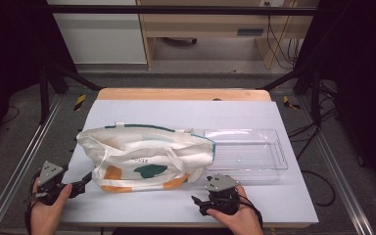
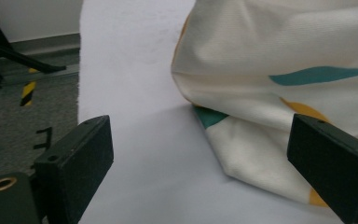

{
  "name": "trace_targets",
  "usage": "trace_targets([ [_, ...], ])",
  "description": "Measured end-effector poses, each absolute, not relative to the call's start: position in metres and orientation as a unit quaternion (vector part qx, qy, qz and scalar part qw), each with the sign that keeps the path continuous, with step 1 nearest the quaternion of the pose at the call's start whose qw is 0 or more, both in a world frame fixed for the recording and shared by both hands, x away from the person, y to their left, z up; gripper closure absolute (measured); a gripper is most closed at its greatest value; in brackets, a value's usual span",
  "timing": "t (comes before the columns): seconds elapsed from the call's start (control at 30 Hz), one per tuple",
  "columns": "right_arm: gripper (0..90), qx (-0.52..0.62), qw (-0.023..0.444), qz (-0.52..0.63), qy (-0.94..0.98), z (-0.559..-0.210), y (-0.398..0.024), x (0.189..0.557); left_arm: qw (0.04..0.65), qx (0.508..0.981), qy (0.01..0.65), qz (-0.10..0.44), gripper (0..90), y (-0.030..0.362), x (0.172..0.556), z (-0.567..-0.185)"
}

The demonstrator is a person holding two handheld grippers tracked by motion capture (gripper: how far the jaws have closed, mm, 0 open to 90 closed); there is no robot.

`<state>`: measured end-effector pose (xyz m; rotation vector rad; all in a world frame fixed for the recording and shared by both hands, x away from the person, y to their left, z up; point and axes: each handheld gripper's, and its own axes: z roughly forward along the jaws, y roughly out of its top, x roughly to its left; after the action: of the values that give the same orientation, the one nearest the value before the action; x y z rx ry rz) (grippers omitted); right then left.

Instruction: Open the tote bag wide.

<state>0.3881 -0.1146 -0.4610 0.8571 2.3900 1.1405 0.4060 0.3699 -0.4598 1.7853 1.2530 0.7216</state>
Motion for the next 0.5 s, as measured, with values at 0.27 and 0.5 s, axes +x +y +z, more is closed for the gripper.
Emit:
trace_targets([
  [0.27, 21.0, 0.301, 0.182, 0.404, 0.844, -0.4592, -0.1142, 0.3872, 0.417, 0.706, 0.489, 0.297, 6.2, 0.3674, 0.4032, -0.4574],
  [0.5, 21.9, 0.296, 0.185, 0.407, 0.844, -0.4565, -0.1151, 0.3834, 0.42, 0.712, 0.479, 0.295, 6.2, 0.3632, 0.4016, -0.4551],
])
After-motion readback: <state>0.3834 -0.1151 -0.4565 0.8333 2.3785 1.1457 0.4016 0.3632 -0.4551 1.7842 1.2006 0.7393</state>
